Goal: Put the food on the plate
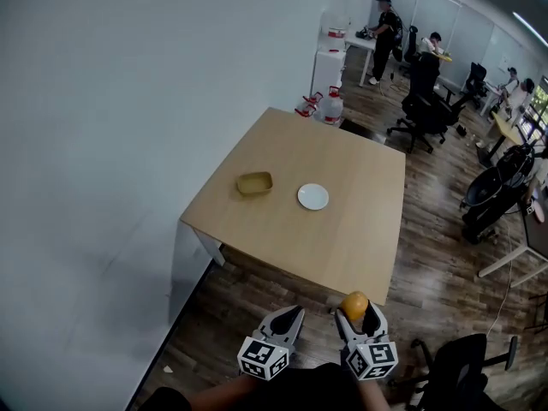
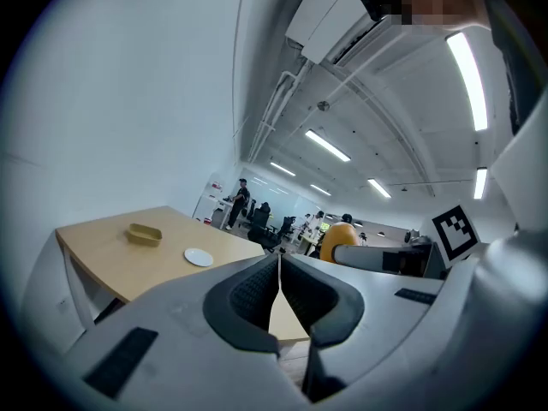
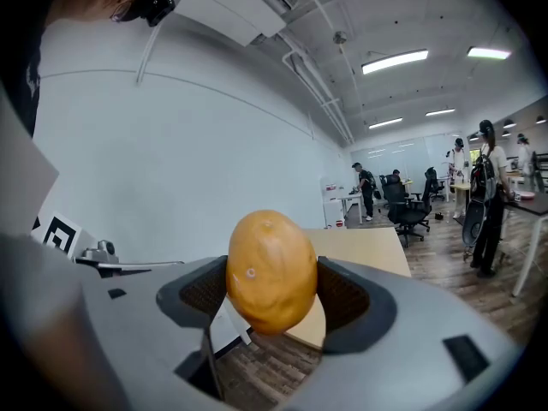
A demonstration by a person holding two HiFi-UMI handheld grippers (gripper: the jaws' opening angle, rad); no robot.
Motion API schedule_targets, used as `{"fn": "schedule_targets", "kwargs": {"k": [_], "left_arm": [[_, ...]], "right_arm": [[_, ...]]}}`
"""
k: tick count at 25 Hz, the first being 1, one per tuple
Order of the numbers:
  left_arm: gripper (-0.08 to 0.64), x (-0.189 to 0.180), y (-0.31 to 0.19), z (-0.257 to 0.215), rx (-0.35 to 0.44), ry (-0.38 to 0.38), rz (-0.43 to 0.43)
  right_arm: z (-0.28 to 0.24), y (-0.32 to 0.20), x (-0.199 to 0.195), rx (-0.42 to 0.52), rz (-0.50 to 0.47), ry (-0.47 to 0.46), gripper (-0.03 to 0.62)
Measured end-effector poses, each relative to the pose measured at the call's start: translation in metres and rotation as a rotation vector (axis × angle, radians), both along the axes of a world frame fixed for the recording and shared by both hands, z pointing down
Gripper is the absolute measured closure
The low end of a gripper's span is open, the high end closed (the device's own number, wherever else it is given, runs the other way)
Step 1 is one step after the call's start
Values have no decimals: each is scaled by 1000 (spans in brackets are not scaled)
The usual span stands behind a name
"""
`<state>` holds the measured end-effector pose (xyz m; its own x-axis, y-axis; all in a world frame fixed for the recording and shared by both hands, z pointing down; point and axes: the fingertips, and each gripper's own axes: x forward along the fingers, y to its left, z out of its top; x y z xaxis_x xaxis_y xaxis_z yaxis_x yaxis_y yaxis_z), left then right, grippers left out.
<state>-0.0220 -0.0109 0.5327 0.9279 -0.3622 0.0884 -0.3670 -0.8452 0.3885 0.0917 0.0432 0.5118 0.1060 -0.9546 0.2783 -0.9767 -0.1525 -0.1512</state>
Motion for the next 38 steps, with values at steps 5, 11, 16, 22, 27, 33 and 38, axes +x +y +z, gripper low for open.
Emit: {"fn": "schedule_targets", "kwargs": {"k": [5,11,16,22,27,33,38], "left_arm": [[545,19,-23,-8,8,1,-7],[545,24,-53,12,-28,-39,-60],[545,49,-87,17,-20,-77,-110],[545,101,-110,16,10,-111,-145],[545,143,-136,20,41,-170,-166],[545,169,-184,25,46,-178,-232],[545,182,-211,19,63,-150,-291]], "right_arm": [[1,-13,18,-13,13,-3,216],[5,-45,42,4,-6,-6,216],[21,-91,73,3,-64,-43,216],[26,-134,118,-6,-158,-62,216],[32,-177,160,-7,-223,-88,216],[57,-227,195,-57,-284,-91,216],[70,-262,210,-90,-317,-120,216]]}}
